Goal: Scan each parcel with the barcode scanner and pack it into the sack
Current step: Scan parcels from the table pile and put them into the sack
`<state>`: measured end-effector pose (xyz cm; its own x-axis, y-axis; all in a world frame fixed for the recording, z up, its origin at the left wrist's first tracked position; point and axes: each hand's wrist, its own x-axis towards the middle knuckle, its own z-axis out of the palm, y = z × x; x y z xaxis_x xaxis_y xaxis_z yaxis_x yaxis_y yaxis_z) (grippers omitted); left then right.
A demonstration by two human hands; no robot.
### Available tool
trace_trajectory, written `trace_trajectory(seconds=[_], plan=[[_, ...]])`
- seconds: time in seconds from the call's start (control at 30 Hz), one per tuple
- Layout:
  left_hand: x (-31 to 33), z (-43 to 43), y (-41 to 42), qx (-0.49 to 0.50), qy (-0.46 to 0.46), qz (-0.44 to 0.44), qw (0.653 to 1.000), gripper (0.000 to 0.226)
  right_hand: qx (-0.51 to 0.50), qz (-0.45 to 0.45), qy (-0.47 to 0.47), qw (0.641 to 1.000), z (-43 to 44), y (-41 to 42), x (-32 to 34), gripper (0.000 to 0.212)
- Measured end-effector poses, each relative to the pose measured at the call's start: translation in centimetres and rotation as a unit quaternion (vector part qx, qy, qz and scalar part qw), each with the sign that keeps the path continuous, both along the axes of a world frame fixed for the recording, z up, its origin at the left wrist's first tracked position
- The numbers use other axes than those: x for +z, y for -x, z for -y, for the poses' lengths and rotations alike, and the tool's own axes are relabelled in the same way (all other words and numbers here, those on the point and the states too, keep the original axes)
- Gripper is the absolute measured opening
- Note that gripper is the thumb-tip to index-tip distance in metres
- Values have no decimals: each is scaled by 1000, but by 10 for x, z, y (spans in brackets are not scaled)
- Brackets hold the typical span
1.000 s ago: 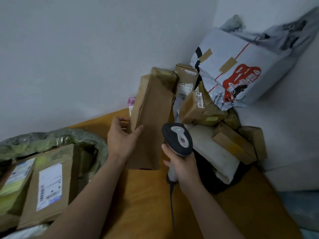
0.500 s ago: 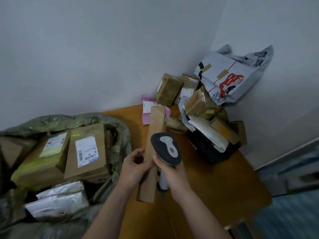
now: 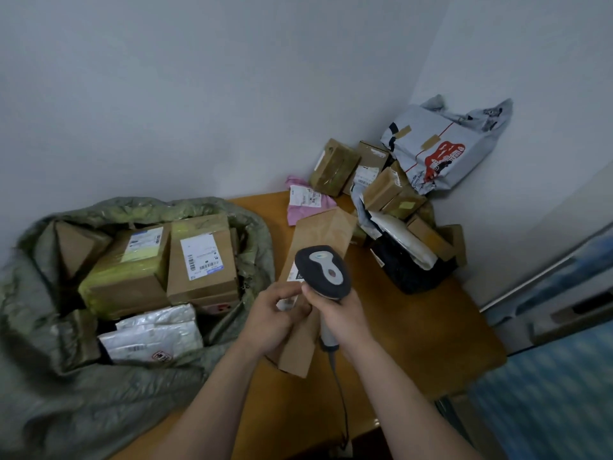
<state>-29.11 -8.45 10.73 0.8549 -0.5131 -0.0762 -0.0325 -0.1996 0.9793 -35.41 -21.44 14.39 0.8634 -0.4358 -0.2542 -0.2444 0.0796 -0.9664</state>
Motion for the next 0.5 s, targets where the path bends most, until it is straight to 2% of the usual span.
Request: trace_trajectory(seconds=[0.17, 0.27, 0.33, 0.4, 0.43, 0.5], plan=[[18, -8, -4, -5, -24, -10, 1000, 26, 15, 14, -20, 1000, 4, -4, 0, 89], [20, -4, -4, 39, -41, 2, 998, 31, 20, 17, -32, 999, 10, -1, 2, 77], [24, 0, -3, 78, -72, -55, 993, 64, 14, 22, -45, 999, 17, 0, 3, 60], [24, 0, -3, 131, -135, -112, 976, 121, 9, 24, -68, 997, 25, 2, 4, 50], [25, -1, -3, 143, -157, -127, 969, 136, 7, 24, -76, 997, 29, 3, 4, 49], [24, -2, -5, 161, -157, -167, 960, 132, 1, 33, -87, 996, 38, 4, 6, 55]])
